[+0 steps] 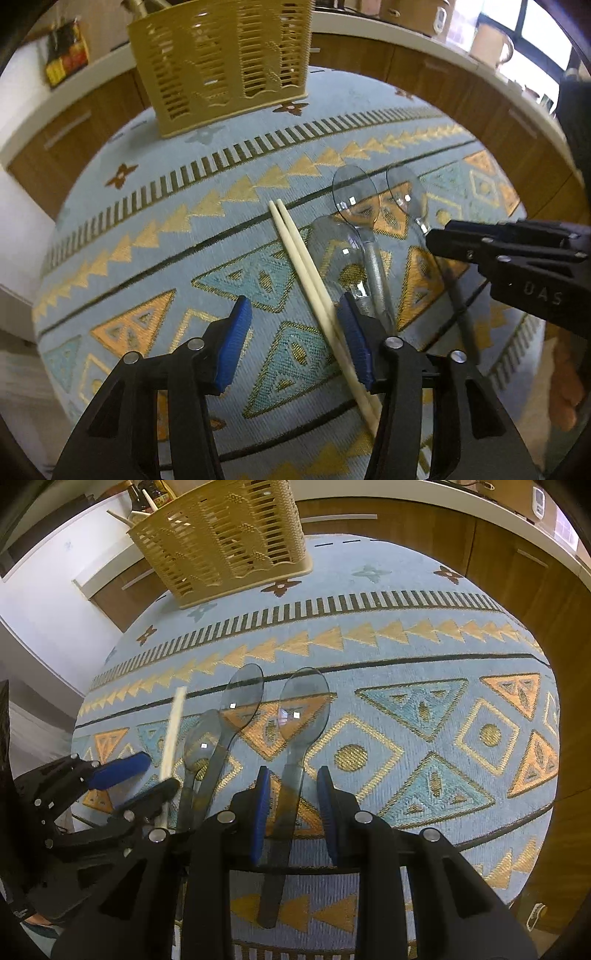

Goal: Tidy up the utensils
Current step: 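Return both tools to the table and grasp two chopsticks with the left tool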

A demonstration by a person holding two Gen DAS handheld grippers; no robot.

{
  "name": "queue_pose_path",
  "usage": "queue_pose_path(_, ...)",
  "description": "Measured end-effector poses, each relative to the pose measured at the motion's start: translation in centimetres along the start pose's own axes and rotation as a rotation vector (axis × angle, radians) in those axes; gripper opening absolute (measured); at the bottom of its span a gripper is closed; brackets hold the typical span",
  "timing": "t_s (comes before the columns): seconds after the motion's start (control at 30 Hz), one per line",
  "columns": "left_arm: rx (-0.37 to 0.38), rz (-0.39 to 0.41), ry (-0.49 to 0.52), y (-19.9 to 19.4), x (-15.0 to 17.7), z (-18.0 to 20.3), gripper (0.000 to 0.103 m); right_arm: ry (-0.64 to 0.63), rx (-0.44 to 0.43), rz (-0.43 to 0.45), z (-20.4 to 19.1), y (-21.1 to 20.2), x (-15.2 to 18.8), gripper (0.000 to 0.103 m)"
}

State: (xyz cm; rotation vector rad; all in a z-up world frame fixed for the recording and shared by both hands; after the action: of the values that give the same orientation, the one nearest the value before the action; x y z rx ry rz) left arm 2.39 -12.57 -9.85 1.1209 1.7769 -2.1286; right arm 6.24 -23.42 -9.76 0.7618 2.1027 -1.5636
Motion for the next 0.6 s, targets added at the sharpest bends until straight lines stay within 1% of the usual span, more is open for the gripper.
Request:
queue_pose_path(0.03, -0.018, -0.004, 0.017, 0.1, 0.0, 0.3, 0.05, 0.0, 0.002, -0.004, -0.1, 0.2, -0.1, 0.024)
queue_pose_path(0.1, -0.031, -0.008, 0.025, 0.0, -0.2, 0.4, 0.05, -0.001, 0.011, -0.014, 0.0, 0.1, 0.4, 0.024)
queue_pose_path(0.13, -0.028, -0.014, 0.02, 0.1, -0.2, 0.3, 0.05, -0.003, 0.02, -0.018, 0.2, -0.1, 0.0, 0.024)
queue_pose_path(0.27, -0.016, -0.019, 0.026, 0.0, -0.2, 0.1, 0.049, -0.058, 0.077, -0.027, -0.6, 0.0, 0.3, 0.023)
queue_pose_path(0.3, -0.016, -0.018, 0.034, -0.1, -0.1, 0.1, 0.047, -0.088, 0.103, -0.024, -0.8, 0.0, 0.6, 0.021)
queue_pose_path(0.33, -0.017, -0.018, 0.037, -0.2, 0.0, 0.2, 0.045, -0.12, 0.134, -0.019, -1.0, 0.0, 0.8, 0.014)
queue_pose_path(0.37, -0.014, -0.017, 0.04, -0.3, 0.0, 0.2, 0.043, -0.135, 0.146, -0.016, -1.2, 0.0, 1.0, 0.011)
queue_pose_path(0.43, -0.013, -0.017, 0.048, -0.4, 0.0, 0.2, 0.03, -0.118, 0.117, -0.019, -1.3, -0.4, 1.2, 0.01)
queue_pose_path(0.47, -0.014, -0.016, 0.049, -0.5, 0.1, 0.1, 0.028, -0.112, 0.117, -0.018, -1.0, -0.4, 1.0, 0.01)
queue_pose_path(0.5, -0.021, -0.015, 0.052, -0.5, 0.1, -0.1, 0.022, -0.113, 0.128, -0.009, -0.7, -0.8, 1.0, 0.01)
queue_pose_path(0.53, -0.02, -0.015, 0.051, -0.6, 0.1, -0.2, 0.018, -0.114, 0.135, -0.001, -0.4, -0.7, 0.3, 0.01)
queue_pose_path(0.6, -0.003, -0.015, 0.022, -0.7, 0.1, -0.8, 0.015, -0.104, 0.142, 0.013, 0.4, -1.2, -0.2, 0.01)
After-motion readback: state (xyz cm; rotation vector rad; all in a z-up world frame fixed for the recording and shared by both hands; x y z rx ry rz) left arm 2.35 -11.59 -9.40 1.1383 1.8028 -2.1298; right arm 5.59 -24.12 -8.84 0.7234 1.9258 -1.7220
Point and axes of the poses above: each gripper's, at about its wrist camera, not at the fingertips, and y roughly the way its jaws point, z to its right, x to its underside, the point moved 5 cm from there along y, roughly the way its jaws point, and after that the axes turned 10 degrees about z, right-handed, at the moved point
